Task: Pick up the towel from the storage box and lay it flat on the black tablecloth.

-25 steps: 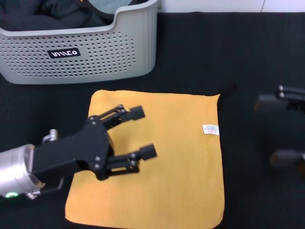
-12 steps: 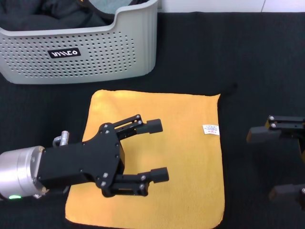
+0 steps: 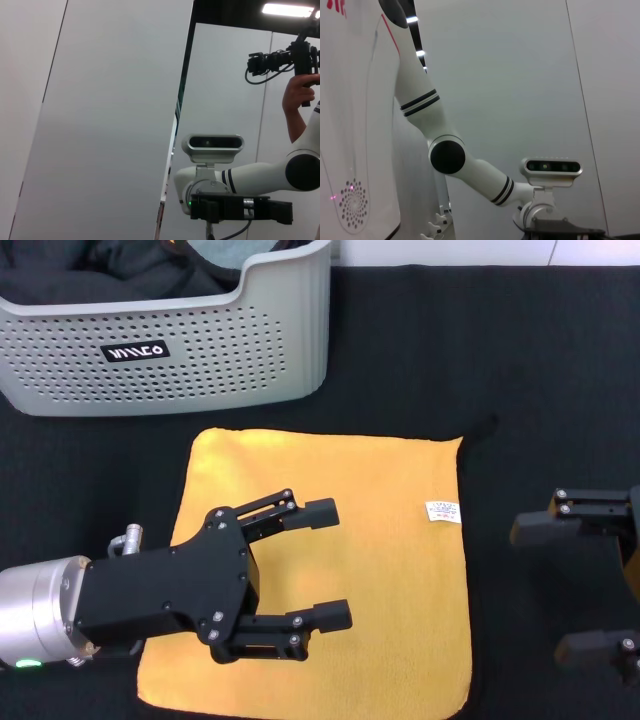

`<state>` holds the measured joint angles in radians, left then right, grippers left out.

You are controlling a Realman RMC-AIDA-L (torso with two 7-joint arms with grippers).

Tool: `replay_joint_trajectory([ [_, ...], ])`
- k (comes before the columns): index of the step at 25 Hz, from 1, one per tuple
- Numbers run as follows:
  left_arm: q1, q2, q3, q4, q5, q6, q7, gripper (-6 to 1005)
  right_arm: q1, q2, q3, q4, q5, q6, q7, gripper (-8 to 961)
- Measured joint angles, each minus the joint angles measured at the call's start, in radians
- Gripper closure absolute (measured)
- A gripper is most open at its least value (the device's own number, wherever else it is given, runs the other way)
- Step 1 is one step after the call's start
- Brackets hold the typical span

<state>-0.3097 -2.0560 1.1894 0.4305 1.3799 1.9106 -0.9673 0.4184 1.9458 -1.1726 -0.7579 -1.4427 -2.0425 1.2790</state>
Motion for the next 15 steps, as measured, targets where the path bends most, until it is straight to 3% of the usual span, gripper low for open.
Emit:
replay_joint_trajectory([
  [15,-0.008,0.001,-0.002,0.005,-0.002,0.001,-0.005,125,0.002,0.003,0.004,0.003,-0.015,0.016,-0.005,129],
])
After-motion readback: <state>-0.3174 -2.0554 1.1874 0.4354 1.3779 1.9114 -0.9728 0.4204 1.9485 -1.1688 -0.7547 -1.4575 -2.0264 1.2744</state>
